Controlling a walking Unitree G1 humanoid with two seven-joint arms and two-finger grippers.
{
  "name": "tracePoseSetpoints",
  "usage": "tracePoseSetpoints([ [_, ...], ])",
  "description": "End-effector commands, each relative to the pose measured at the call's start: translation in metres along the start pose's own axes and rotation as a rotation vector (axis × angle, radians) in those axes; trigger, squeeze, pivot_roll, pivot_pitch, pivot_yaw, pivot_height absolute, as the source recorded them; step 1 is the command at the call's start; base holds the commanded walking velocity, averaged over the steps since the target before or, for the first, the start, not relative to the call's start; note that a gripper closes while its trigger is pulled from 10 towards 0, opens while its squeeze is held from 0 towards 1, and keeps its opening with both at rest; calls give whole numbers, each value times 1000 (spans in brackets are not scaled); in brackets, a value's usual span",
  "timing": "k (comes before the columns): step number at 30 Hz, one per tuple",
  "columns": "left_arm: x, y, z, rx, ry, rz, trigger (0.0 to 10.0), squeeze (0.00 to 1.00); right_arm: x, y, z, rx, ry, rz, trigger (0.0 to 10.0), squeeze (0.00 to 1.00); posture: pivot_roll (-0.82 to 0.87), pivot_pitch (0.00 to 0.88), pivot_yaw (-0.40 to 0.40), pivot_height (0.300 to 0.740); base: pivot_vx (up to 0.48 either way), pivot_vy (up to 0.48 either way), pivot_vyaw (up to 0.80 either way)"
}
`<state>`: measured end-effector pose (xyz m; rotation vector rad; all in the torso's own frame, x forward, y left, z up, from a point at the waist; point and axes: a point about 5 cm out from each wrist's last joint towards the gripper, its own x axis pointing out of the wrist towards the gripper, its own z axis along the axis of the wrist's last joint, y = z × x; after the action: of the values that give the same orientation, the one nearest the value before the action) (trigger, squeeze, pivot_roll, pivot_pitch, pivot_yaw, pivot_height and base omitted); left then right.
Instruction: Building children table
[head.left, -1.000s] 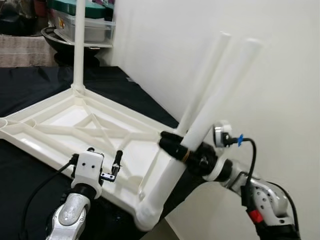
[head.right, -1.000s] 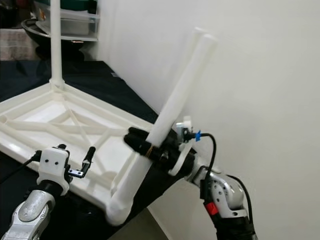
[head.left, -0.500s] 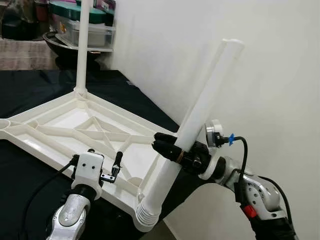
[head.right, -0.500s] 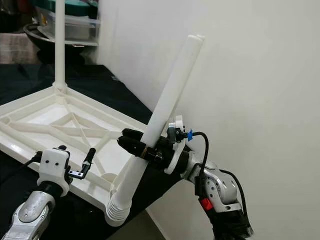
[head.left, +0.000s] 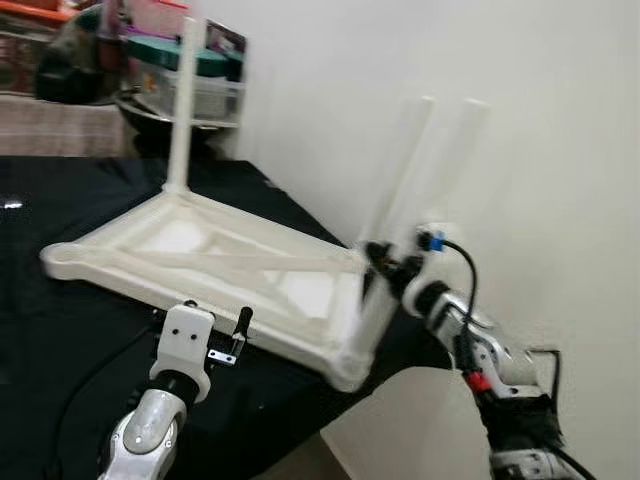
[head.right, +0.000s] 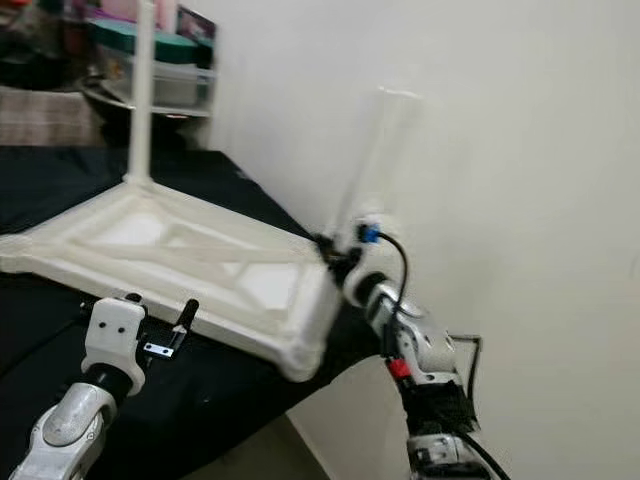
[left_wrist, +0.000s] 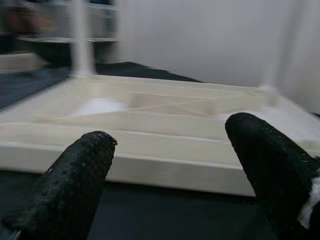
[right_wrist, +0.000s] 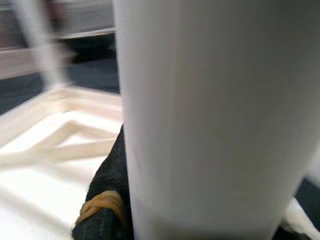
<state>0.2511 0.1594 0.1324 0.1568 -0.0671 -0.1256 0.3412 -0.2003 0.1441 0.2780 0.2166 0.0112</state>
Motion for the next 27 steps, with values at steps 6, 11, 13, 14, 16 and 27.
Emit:
tracePoseSetpoints([
  [6,-3,-5,-4,-30,26,-13,10000,0,-20,-32,-74,96,249,-361,10000,0,131,0,-225,740,0,0,0],
  [11,-4,-5,-5,-32,27,-12,10000,0,-21,-28,-72,71,212,-383,10000,0,132,0,-228,740,0,0,0],
  [13,-4,-5,-5,-33,27,-11,10000,0,-19,-27,-69,63,188,-407,10000,0,131,0,-227,740,0,0,0],
  [14,-4,-5,-5,-33,27,-11,10000,0,-18,-27,-66,58,168,-426,10000,0,131,0,-227,740,0,0,0],
  [16,-4,-5,-5,-33,28,-11,10000,0,-15,-26,-61,63,142,-458,10000,0,130,0,-224,740,0,0,0],
  [27,-5,-6,-5,-34,31,-11,10000,0,-12,-22,-36,6,12,-438,10000,0,129,0,-224,740,0,0,0],
])
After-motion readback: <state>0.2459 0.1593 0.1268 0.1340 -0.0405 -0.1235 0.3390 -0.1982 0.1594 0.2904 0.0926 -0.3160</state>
